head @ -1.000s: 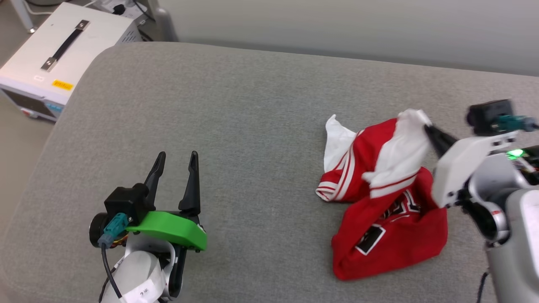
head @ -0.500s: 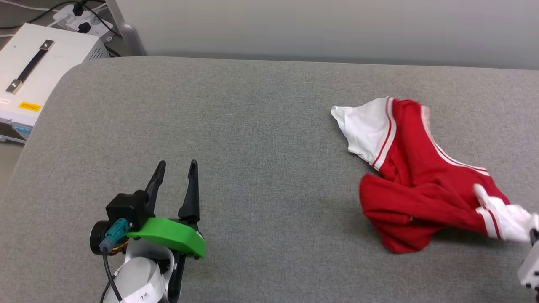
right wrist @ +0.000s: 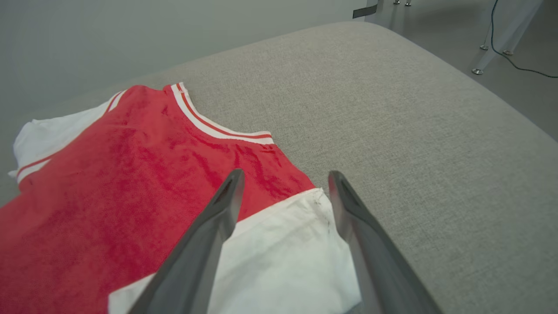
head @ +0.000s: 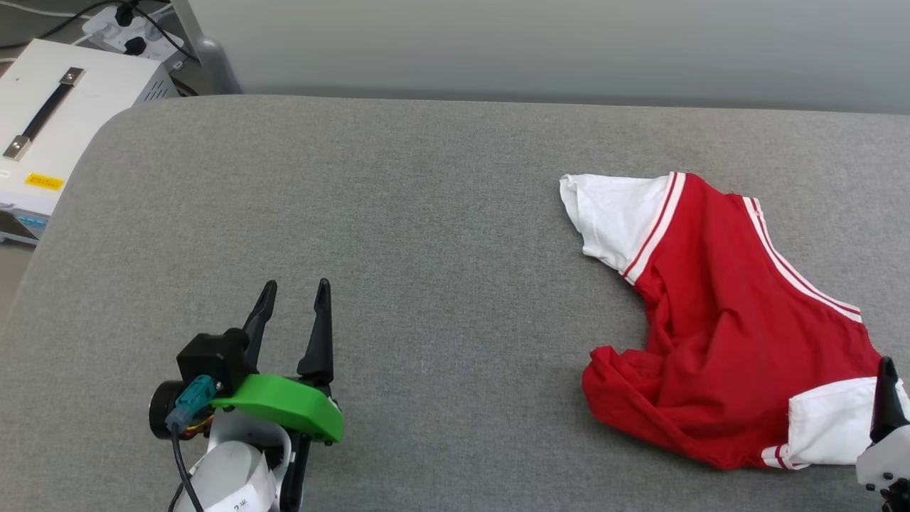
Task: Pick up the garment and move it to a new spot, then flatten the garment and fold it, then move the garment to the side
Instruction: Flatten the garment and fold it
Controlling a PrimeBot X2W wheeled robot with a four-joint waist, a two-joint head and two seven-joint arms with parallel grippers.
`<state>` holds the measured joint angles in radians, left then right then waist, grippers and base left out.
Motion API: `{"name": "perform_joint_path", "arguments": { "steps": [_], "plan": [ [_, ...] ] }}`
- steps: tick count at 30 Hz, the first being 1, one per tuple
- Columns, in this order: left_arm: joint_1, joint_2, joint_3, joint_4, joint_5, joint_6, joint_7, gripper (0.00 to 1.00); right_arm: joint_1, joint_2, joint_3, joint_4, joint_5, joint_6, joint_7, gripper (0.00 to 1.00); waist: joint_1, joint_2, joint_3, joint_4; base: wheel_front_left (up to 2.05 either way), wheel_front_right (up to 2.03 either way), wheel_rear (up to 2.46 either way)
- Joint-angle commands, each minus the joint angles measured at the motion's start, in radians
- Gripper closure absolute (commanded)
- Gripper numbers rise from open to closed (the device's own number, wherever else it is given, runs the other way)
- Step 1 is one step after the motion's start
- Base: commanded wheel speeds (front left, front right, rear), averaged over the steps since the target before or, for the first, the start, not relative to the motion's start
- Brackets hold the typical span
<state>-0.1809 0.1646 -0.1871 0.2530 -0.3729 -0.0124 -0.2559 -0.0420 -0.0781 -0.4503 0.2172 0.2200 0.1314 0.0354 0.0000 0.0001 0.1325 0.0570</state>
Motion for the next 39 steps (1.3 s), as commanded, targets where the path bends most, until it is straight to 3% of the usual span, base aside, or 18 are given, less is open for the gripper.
{"name": "perform_joint_path", "arguments": {
  "steps": [1,8,22,28,39],
  "plan": [
    [0.017,0.011,0.003,0.004,-0.013,0.004,-0.004,0.0,-0.015,0.0,0.012,-0.024,-0.009,-0.001,-0.045,0.0,0.0,-0.0001,-0.012,-0.004,0.0,0.0,0.0],
    [0.043,0.025,0.004,0.0,-0.018,0.012,0.01,0.0,0.033,0.014,0.118,-0.172,-0.048,-0.001,-0.126,0.0,0.0,-0.0001,-0.055,-0.018,0.0,0.0,0.0],
    [0.034,0.057,-0.002,-0.05,-0.02,0.021,0.054,0.0,0.175,0.027,0.339,-0.443,-0.05,-0.001,-0.049,0.0,0.0,-0.0001,-0.064,-0.074,0.0,0.0,0.0],
    [-0.049,0.056,-0.046,-0.065,-0.022,-0.015,0.118,0.0,0.175,0.028,0.348,-0.475,-0.025,-0.001,-0.034,0.0,0.0,-0.0001,-0.023,-0.102,0.0,0.0,0.0],
    [-0.427,-0.005,-0.218,0.036,-0.022,-0.102,0.331,0.0,0.099,0.028,0.349,-0.496,-0.015,-0.001,-0.046,0.0,0.0,-0.0001,0.119,-0.168,0.0,0.0,0.0]
  ]
}}
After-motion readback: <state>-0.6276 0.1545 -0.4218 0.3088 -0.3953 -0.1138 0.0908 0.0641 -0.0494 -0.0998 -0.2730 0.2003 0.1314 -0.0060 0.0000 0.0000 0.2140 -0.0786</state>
